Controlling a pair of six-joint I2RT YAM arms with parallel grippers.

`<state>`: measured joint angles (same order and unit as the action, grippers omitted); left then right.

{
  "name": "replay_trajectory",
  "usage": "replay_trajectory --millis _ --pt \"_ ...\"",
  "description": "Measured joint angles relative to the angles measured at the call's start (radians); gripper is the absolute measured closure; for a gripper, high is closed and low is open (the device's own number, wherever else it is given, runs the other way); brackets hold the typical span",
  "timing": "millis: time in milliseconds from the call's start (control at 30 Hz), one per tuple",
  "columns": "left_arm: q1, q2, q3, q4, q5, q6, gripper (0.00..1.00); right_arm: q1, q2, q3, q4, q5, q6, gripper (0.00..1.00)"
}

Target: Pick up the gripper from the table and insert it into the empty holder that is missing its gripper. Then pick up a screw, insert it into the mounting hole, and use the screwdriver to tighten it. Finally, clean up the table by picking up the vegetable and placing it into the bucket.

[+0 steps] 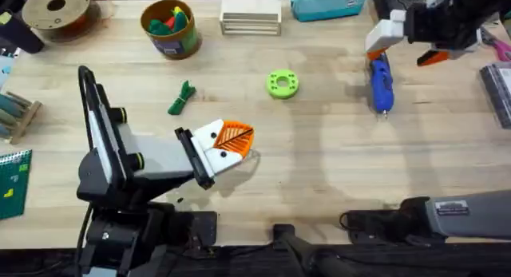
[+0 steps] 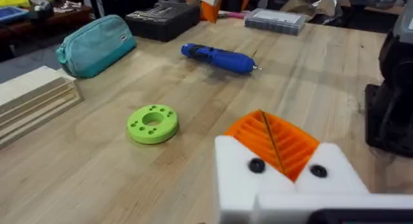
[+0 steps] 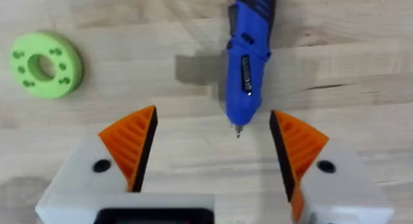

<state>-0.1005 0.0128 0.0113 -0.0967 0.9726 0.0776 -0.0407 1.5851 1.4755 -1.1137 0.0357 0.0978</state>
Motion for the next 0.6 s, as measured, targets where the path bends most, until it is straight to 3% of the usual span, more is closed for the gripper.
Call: replay_trajectory --millis 233,600 --pt "0.000 0.000 0.000 0.000 0.000 0.000 0.996 -0.128 0.066 -0.006 0.104 -0.044 -0.047 0.011" --pt "0.000 0.000 0.000 0.000 0.000 0.000 0.996 -0.133 0.262 -0.006 0.220 -0.090 -0.122 0.011"
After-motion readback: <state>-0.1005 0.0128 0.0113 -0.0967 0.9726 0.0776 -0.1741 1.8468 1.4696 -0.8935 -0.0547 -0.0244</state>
